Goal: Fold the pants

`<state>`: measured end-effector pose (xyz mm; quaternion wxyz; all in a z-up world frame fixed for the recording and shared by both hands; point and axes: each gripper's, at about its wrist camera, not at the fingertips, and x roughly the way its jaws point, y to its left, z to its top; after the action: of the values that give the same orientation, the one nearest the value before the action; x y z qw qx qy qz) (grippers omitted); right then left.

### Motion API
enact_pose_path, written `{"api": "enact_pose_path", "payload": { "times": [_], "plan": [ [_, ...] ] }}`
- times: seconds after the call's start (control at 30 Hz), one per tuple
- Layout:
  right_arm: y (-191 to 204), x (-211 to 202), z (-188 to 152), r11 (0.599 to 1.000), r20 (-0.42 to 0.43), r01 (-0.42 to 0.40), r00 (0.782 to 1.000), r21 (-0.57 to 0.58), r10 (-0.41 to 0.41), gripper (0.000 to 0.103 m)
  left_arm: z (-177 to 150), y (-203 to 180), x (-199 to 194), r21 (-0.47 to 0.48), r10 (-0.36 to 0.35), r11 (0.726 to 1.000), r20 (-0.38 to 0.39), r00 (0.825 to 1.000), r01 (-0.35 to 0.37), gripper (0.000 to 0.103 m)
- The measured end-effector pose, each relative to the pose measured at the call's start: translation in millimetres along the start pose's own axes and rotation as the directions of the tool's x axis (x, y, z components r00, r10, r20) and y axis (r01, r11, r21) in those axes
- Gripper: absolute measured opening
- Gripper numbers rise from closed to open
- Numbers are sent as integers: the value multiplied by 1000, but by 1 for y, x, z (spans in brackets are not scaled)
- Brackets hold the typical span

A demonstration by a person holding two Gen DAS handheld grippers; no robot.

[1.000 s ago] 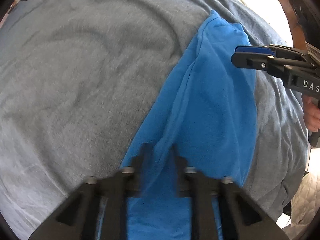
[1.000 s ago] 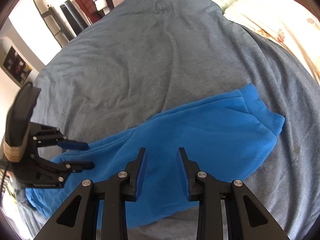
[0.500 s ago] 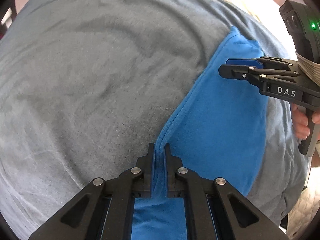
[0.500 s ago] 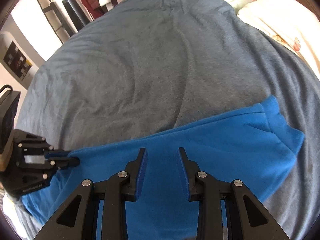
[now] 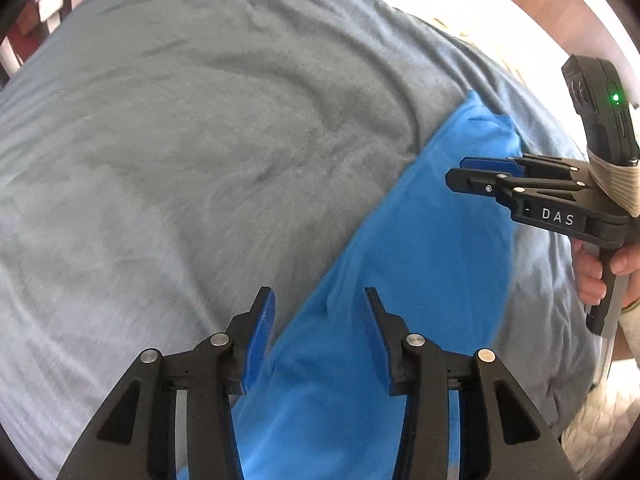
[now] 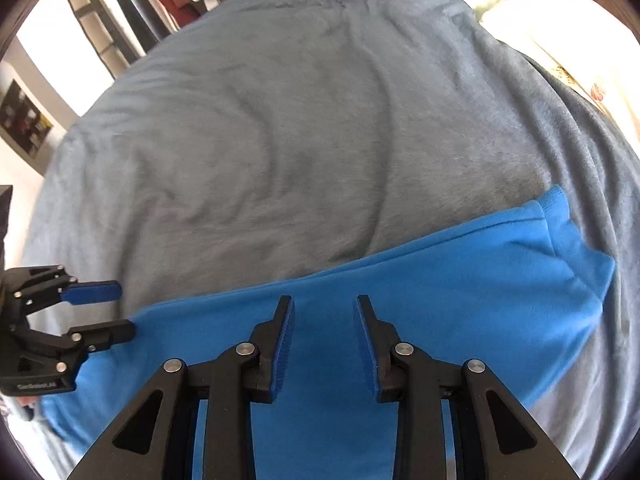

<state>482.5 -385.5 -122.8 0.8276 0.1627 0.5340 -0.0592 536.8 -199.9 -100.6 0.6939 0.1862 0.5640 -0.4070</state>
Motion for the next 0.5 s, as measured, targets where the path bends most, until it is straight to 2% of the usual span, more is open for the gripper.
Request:
{"api": "enact_pose_path", "payload": {
  "times": [0.07, 0.23, 0.5],
  "plan": [
    [16, -13, -8, 1000, 9, -18, 1000, -25, 18, 32, -11, -2, -9, 7, 1, 1000, -5, 1000, -1, 43],
    [58, -31, -26, 994, 4, -67, 998, -80, 68, 32, -42, 22, -17, 2, 22, 1000, -55, 998, -22, 43],
    [106, -16, -51, 985, -73, -91, 994, -149, 81, 32, -73, 56, -4, -62, -18, 998, -113, 993, 11, 43]
  ]
}}
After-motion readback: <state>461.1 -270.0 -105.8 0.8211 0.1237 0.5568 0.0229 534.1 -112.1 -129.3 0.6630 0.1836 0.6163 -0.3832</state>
